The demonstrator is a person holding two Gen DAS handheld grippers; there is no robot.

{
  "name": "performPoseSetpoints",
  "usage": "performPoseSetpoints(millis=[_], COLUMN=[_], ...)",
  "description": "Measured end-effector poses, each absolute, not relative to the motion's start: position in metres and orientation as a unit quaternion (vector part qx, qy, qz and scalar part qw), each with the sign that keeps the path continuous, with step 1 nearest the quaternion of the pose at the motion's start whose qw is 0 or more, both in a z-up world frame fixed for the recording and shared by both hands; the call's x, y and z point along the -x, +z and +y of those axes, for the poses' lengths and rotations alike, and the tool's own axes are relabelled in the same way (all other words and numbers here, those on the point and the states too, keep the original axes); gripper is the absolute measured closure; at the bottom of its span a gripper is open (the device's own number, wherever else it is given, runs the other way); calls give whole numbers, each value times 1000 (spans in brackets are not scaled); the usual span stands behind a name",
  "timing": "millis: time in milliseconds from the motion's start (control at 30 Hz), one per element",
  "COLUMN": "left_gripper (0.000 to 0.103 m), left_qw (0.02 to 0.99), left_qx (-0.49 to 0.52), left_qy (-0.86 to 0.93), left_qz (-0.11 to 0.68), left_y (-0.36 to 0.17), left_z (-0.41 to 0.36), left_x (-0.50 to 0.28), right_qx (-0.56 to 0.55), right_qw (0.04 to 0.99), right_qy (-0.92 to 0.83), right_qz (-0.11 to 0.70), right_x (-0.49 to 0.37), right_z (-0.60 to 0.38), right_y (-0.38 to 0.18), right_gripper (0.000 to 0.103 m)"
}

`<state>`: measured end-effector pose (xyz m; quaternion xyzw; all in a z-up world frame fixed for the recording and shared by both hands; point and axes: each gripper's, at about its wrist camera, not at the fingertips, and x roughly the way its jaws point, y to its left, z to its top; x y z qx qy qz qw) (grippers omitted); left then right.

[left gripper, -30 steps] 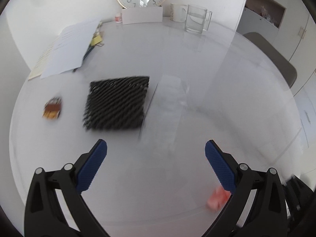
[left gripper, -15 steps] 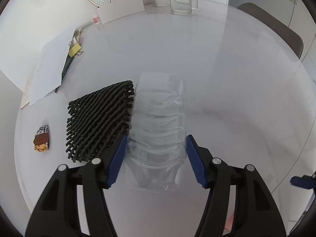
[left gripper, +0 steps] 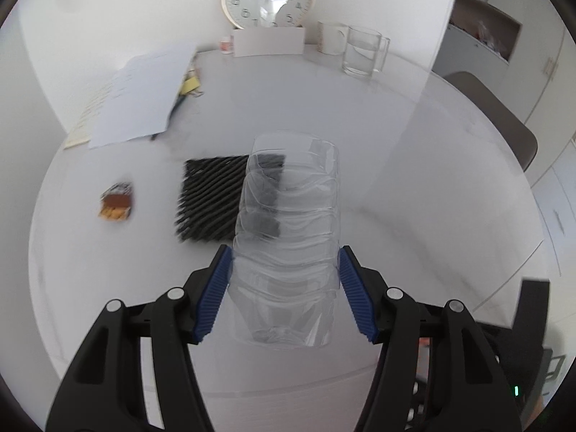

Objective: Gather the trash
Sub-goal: 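Grasp the clear plastic container with the left tool while the right tool grasps the pink tissue, then carry both items over the wastebasket and open both tools to drop them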

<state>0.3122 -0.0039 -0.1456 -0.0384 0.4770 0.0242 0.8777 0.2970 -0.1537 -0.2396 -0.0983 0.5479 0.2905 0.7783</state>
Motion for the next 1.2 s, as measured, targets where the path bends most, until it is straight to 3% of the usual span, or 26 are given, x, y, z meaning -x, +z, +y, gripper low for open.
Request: performPoseSetpoints(millis=[300, 633, 1200], left_gripper=[44, 44, 44], left_qw=[876, 853, 813], left_qx=[65, 39, 20], left_qy=[42, 20, -65], left_qz=[476, 520, 578], left_y=[-123, -123, -157], left_z=[24, 25, 30], left_x=[-233, -112, 25], right_qx=[110, 110, 135], right_qw=[783, 765, 716], right_qy=[302, 362, 376], right_qz=[533, 521, 573], right_x=[-287, -179, -43], right_z=[-148, -138, -98], right_y=[-212, -147, -156], right_gripper=[60, 60, 60])
